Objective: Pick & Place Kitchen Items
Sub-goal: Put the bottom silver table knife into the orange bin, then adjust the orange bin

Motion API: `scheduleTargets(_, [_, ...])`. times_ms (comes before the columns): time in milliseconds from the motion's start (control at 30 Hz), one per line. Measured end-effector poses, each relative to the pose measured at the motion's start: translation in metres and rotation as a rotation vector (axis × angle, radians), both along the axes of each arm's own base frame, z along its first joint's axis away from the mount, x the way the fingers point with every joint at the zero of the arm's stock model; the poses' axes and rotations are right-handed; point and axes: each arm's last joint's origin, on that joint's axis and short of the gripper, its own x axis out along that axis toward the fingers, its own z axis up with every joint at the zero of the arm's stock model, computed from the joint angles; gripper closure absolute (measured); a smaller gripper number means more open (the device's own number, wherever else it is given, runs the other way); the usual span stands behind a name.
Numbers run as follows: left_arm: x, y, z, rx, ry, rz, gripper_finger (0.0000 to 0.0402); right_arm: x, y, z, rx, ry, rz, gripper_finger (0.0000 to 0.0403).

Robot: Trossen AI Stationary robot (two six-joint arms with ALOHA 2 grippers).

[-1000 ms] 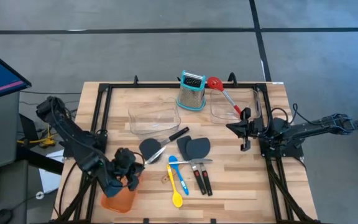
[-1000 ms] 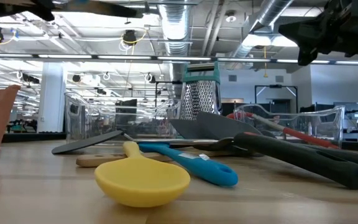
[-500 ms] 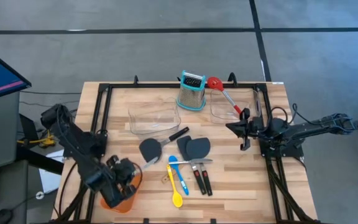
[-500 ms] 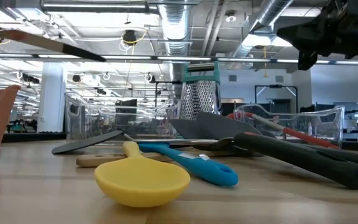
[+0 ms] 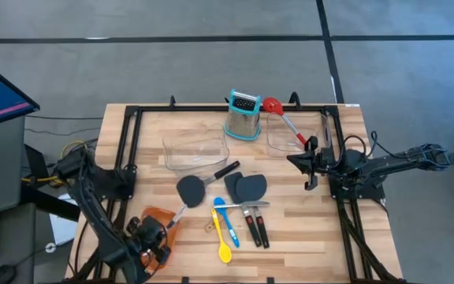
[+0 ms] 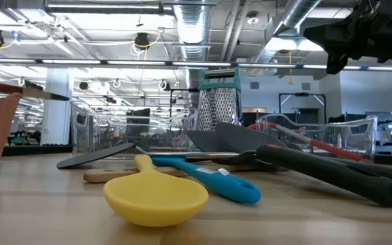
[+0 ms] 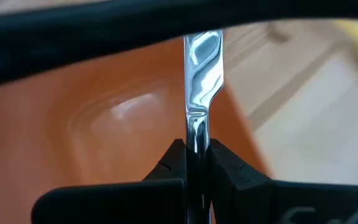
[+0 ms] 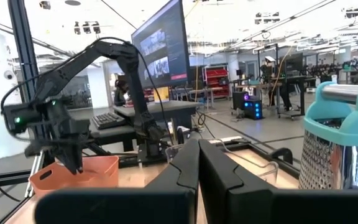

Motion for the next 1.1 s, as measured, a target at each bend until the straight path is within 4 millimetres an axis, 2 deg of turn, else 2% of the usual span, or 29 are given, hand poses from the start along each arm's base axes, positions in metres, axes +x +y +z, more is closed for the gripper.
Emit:
scheduleTargets(367, [-0.0014, -0.0022, -0.0061, -0.014, 0.047, 0.023, 0.0394, 0.0000, 0.0001, -0.0001, 0.001, 0.001, 0.001, 0.0403])
scheduleTargets(933, [-0.0019, -0.0041, -0.0072, -0.053, 0.097, 0.017, 0.0312, 0.0001, 0.0003, -0.0003, 0.001, 0.003, 0.006, 0.0403])
scheduleTargets(1100, [-0.0027, -0.0026, -0.0053, -0.026, 0.115, -0.034, 0.0301, 0.0001, 0.0003, -0.0003, 0.001, 0.003, 0.006, 0.0403])
